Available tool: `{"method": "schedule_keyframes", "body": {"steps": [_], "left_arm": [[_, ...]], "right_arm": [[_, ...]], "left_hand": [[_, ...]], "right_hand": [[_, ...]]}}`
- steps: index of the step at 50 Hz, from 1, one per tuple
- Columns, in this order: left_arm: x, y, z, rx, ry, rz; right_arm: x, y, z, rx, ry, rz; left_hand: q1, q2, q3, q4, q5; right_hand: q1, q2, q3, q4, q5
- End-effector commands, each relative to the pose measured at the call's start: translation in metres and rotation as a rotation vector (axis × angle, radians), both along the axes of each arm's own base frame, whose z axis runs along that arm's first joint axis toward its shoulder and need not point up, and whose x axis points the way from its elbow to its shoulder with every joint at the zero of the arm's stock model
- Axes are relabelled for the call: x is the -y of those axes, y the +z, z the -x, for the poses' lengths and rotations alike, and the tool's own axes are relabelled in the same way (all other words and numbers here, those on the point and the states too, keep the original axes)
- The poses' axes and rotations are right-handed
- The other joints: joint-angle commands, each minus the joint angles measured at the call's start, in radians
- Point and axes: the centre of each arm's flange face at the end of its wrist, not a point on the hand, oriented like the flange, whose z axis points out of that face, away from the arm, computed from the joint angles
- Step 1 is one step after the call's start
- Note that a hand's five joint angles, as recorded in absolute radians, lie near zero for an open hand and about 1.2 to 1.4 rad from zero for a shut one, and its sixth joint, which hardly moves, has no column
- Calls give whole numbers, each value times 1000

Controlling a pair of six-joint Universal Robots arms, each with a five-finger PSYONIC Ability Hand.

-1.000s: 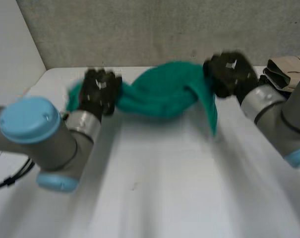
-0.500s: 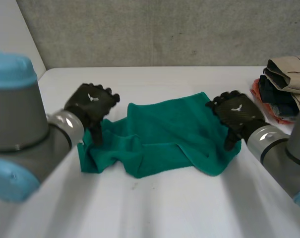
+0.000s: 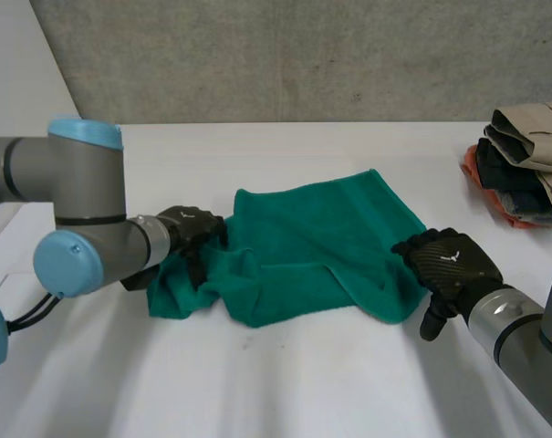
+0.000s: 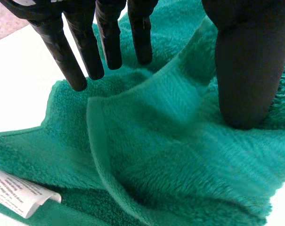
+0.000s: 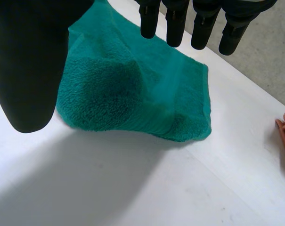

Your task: Fold the laundry.

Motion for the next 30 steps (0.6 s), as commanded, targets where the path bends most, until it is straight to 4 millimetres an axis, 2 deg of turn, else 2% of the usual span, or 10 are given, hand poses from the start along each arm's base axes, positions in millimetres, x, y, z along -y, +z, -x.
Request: {"method": "schedule_keyframes", "body": {"steps": [1,5,8,10,11,14,20,23,28,30], "left_arm": [[1,-8,6,-8,-12,17],[5,-10,7,-20,-12,45],[5,-13,10,-23,-19,56],[5,-13,10,-25,-19,60],[5,-15,10,-23,-19,58],[5,-20,11,-8,-27,54],[5,-18,10,25,-45,76],[6,-10,11,21,-46,101],[3,35,9,-24,-36,192],[0,44,7,-32,-34,207]], "right_arm": [[3,-1,-1,3,-2,15],[2,-2,0,1,-6,14],[1,-3,0,5,-6,7],[0,-3,-1,13,-6,1],[0,-3,-2,15,-3,4],[-1,-7,-4,13,4,-1],[-1,-17,-3,2,-2,-25],[-5,-19,-2,0,-2,-25],[-1,-20,-3,9,-9,9],[2,-19,-4,12,-9,18]], "left_hand": [[50,49,47,46,45],[-12,-12,-14,-16,-16],[52,52,50,48,48],[251,251,249,247,247],[519,519,517,516,515],[885,884,883,881,881],[977,977,975,973,973],[977,977,975,973,973],[977,977,975,973,973],[977,977,975,973,973]], "right_hand": [[-19,-5,0,3,-13],[-16,-2,3,6,-10],[-5,9,15,17,2],[19,33,38,41,25],[28,42,47,50,34],[48,62,68,70,55],[145,159,164,167,151],[230,244,250,252,237],[251,265,270,273,257],[251,265,270,273,257]]}}
